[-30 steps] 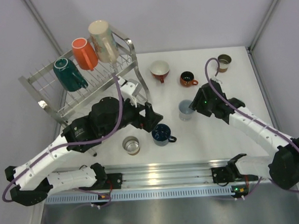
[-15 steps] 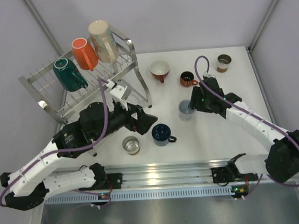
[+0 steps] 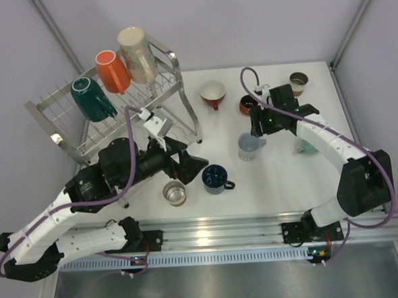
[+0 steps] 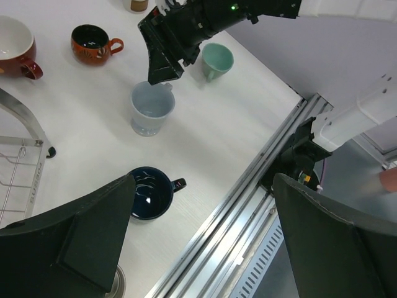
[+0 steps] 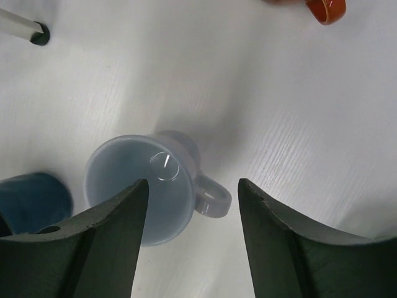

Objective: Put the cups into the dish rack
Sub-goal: Grab a cup with the right arm

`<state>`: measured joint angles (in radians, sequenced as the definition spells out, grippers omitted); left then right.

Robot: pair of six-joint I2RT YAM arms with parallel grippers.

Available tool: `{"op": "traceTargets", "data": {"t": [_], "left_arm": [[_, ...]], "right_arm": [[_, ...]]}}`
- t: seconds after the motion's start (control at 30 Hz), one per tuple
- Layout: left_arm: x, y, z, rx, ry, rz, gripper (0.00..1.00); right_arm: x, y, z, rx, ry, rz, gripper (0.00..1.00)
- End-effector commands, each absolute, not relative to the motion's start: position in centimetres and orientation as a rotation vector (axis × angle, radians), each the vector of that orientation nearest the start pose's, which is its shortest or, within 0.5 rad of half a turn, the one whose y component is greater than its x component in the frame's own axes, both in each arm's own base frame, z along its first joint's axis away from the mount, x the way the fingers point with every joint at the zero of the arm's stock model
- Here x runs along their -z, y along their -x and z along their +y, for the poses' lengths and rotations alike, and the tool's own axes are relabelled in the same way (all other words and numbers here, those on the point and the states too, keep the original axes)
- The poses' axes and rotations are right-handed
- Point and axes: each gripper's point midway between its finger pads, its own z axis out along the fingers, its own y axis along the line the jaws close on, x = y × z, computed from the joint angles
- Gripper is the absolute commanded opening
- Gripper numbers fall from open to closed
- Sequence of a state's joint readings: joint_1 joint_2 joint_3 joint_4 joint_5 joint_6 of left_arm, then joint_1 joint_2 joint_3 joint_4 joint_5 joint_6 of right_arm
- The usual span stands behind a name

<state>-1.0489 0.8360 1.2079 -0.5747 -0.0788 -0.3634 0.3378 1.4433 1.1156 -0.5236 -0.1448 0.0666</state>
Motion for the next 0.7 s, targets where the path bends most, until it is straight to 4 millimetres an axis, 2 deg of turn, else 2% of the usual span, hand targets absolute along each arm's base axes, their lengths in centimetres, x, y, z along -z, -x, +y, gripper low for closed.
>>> {"op": "traceTargets", "data": {"t": [0.0,0.07,0.1,0.2,0.23,0.3,0.37,0.43,0.5,0.53,0.57,0.6,0.67], "left_arm": [[-39.9,-13.8,-25.1,1.000,-0.568,1.673,0.98],[-40.2,-13.9,-24.7,0.991,-0.549,1.667,0.98],[-40.2,-14.0,-24.6,0.988,-0.542,1.666,0.98],[-40.4,-14.2,-24.2,0.976,-0.521,1.663,0.98],[-40.3,-14.4,-24.2,0.965,-0.514,1.665,0.98],[-40.3,-14.6,-24.0,0.951,-0.509,1.663,0.98],[-40.2,-14.7,-24.0,0.942,-0.508,1.663,0.98],[-40.1,-14.8,-24.0,0.937,-0.508,1.666,0.98],[-40.0,-14.7,-24.0,0.939,-0.511,1.667,0.98],[-40.0,-14.8,-24.0,0.937,-0.508,1.667,0.98],[-39.8,-14.8,-24.0,0.936,-0.506,1.671,0.98],[-39.8,-14.9,-23.9,0.932,-0.502,1.671,0.98],[-39.8,-15.0,-23.9,0.927,-0.500,1.673,0.98]], "right_arm": [[-15.1,-35.3,14.5,-0.329,0.529,2.374,0.60],[-15.0,-35.7,13.6,-0.294,0.439,2.411,0.55],[-14.8,-35.9,12.9,-0.282,0.277,2.451,0.55],[-15.4,-35.6,11.7,-0.272,0.032,2.469,0.55],[-15.7,-35.8,11.8,-0.287,-0.001,2.449,0.56],[-16.8,-35.8,13.0,-0.379,0.044,2.397,0.57],[-17.0,-35.4,13.9,-0.424,0.208,2.366,0.59],[-16.6,-34.7,14.0,-0.432,0.280,2.367,0.58],[-16.4,-34.1,13.4,-0.402,0.273,2.387,0.56],[-16.4,-34.2,12.9,-0.374,0.212,2.404,0.55],[-16.3,-34.4,11.9,-0.320,0.031,2.430,0.55],[-15.8,-33.8,11.3,-0.295,-0.055,2.471,0.55],[-15.5,-33.3,11.8,-0.343,-0.223,2.490,0.53]]}}
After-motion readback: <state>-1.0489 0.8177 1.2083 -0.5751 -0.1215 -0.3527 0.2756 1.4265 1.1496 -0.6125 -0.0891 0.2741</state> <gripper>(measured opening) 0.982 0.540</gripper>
